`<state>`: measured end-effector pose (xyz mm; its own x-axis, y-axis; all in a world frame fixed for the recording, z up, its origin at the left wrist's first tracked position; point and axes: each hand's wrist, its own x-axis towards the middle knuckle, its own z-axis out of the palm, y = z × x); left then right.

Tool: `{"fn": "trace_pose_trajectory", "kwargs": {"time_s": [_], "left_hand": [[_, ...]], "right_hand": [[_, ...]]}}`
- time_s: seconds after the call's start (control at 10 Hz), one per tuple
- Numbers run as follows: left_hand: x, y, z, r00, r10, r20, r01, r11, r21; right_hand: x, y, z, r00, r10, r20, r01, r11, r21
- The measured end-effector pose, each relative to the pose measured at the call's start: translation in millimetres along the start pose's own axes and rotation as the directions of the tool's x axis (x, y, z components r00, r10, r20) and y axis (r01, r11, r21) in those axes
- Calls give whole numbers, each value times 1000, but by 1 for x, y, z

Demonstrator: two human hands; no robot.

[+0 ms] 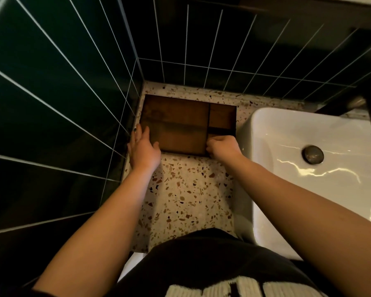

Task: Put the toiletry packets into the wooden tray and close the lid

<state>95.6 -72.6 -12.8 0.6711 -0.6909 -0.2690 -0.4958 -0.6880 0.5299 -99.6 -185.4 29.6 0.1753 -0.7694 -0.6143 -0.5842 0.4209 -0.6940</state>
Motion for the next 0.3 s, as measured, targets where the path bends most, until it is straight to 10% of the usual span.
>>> {"fn": "trace_pose_trajectory", "kwargs": {"time_s": [0.3], "left_hand": [[-38, 3, 22, 993, 5, 118, -39, 958, 284]], "right_hand": [[-44, -16, -34, 988, -154, 11, 147, 962, 229]]}}
